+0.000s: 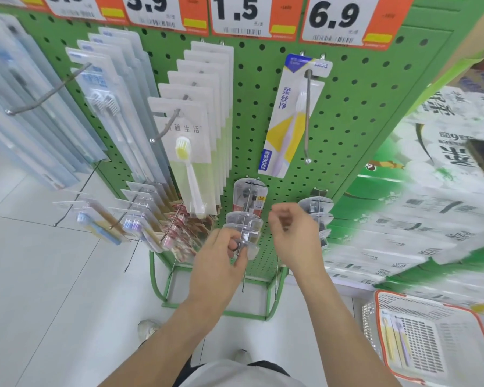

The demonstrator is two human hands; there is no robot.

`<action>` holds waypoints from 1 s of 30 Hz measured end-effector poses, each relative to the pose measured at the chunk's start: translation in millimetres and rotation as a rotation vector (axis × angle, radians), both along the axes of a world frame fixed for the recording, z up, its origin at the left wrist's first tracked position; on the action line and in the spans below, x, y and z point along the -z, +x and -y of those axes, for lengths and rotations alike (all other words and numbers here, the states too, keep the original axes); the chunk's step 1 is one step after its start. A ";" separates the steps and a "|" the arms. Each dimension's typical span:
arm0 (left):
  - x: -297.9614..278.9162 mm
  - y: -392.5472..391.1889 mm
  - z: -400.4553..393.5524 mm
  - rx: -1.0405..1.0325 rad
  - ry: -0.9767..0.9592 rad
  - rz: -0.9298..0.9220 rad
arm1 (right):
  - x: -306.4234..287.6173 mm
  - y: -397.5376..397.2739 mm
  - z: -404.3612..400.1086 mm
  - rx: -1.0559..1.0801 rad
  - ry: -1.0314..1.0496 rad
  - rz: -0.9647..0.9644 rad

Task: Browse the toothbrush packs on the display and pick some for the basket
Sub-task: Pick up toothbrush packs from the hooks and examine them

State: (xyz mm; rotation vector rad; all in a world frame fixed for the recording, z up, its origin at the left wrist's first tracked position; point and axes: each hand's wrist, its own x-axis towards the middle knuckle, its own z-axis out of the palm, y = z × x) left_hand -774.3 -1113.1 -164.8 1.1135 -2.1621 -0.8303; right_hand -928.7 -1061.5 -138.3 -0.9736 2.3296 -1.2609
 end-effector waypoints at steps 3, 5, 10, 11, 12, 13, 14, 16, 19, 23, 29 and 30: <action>1.1 -2.3 0.3 -0.018 -0.020 -0.001 | 3.8 -8.1 27.9 0.119 -0.082 0.056; 0.2 -3.8 0.8 -0.026 -0.027 -0.005 | 9.1 -14.5 44.9 0.154 -0.081 0.089; -1.7 -5.6 2.9 -0.031 -0.011 -0.007 | 19.8 -23.6 69.9 0.181 -0.047 0.108; -2.0 -5.8 2.9 -0.035 -0.003 -0.006 | 23.2 -24.4 71.8 0.181 -0.043 0.098; -2.3 -6.0 3.0 -0.037 0.003 -0.009 | 26.8 -25.2 73.0 0.175 -0.036 0.093; -2.3 -6.0 3.0 -0.038 0.006 -0.010 | 29.9 -25.8 73.7 0.164 -0.019 0.095; -2.5 -5.9 3.0 -0.039 0.008 -0.007 | 32.9 -26.3 73.8 0.149 0.005 0.101; -2.7 -5.8 3.7 -0.037 0.017 0.007 | 37.1 -27.9 73.7 0.125 0.050 0.116; -2.3 -5.8 3.8 -0.038 0.031 -0.004 | 37.7 -29.9 72.0 0.099 0.064 0.142; -1.0 -7.0 3.4 -0.053 0.052 -0.013 | 32.6 -29.4 68.2 0.097 0.003 0.117; -2.3 -7.5 1.9 -0.066 0.099 -0.017 | 32.1 -25.1 66.9 0.063 -0.106 0.053; -3.2 -7.5 1.3 -0.069 0.127 -0.033 | 33.3 -24.9 66.4 0.055 -0.115 0.049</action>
